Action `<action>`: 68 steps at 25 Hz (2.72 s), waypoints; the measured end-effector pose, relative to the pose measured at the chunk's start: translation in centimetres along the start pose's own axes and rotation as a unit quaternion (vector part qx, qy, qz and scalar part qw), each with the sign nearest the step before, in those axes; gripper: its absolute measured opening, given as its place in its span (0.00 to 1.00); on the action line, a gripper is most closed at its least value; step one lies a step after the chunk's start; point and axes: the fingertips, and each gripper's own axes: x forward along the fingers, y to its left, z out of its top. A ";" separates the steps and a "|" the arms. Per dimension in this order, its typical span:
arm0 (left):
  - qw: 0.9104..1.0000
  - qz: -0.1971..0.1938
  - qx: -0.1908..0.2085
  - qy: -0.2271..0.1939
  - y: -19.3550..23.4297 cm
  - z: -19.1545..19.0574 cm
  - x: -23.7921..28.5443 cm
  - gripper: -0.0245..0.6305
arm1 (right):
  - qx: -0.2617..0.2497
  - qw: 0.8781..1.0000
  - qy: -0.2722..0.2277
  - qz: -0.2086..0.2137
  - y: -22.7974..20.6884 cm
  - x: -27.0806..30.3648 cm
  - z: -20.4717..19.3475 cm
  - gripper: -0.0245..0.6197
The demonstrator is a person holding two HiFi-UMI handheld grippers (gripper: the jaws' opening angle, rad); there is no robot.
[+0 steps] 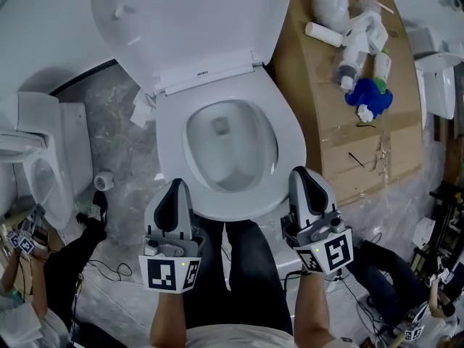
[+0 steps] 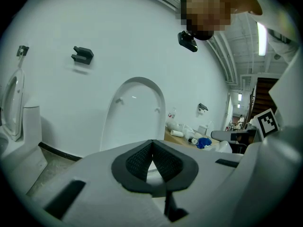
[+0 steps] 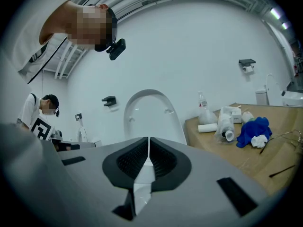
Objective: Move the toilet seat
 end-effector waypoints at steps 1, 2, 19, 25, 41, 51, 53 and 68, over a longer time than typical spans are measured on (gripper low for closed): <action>1.000 0.001 -0.001 -0.004 0.1 0.3 0.1 0.05 | -0.001 1.000 -0.002 0.002 0.0 0.2 0.3 0.07; 1.000 0.002 -0.002 -0.008 0.2 0.6 0.2 0.05 | -0.001 1.000 -0.004 0.003 0.1 0.4 0.6 0.07; 1.000 0.004 -0.007 -0.029 1.3 4.1 1.7 0.05 | -0.012 0.999 -0.029 0.017 0.3 3.0 4.2 0.07; 0.999 0.010 -0.006 -0.033 1.8 5.1 2.3 0.05 | -0.015 0.999 -0.034 0.023 0.3 4.0 5.1 0.07; 0.998 0.022 0.000 -0.057 2.9 7.8 3.6 0.05 | -0.017 0.998 -0.052 0.035 0.4 6.2 7.5 0.07; 0.997 0.024 0.007 -0.068 3.3 8.9 4.3 0.05 | -0.019 0.997 -0.063 0.037 0.2 7.3 8.5 0.07; 0.997 0.025 0.007 -0.070 3.5 9.1 4.4 0.05 | -0.019 0.997 -0.065 0.038 0.2 7.6 8.7 0.07; 0.996 0.029 0.010 -0.083 4.2 11.1 5.9 0.05 | -0.014 0.996 -0.069 0.049 -0.2 9.9 10.5 0.07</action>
